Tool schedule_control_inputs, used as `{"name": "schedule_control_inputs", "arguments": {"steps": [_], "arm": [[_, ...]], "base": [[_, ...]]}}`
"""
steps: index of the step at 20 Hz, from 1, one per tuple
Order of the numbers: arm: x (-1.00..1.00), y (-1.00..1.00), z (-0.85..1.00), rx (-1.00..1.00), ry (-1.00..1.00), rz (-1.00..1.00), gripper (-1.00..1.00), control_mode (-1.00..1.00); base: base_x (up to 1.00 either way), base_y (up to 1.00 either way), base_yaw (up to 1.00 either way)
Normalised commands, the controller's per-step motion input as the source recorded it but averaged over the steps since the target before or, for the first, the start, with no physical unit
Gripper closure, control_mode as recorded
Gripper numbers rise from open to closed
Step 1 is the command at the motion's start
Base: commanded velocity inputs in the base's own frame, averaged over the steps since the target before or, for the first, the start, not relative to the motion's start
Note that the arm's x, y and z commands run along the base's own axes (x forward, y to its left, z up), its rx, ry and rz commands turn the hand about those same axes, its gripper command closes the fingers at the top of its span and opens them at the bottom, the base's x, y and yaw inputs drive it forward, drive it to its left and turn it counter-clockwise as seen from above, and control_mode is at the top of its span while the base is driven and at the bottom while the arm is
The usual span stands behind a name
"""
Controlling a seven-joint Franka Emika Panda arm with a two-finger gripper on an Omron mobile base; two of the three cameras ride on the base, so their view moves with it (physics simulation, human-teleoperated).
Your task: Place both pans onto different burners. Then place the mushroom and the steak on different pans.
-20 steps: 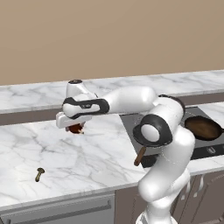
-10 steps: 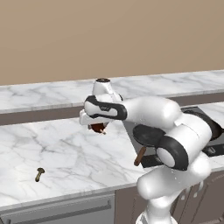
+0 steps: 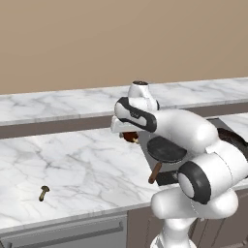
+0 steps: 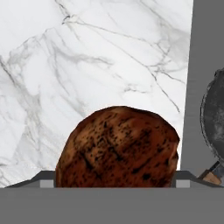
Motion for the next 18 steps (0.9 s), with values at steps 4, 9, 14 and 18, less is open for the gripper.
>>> {"name": "schedule_control_inputs", "arguments": {"steps": [4, 9, 14, 18], "arm": [[0.00, -0.91, 0.08, 0.00, 0.00, 0.00, 1.00, -1.00], [0.00, -0.94, 0.00, -0.02, 0.00, 0.00, 1.00, -1.00], [0.00, -0.91, 0.00, -0.05, -0.01, 0.00, 1.00, -1.00], [0.00, -0.88, 0.00, -0.07, 0.00, 0.00, 1.00, -1.00]], "base": [[0.00, 0.00, 0.00], [0.00, 0.00, 0.00], [0.00, 0.00, 0.00], [0.00, 0.00, 0.00]]}}
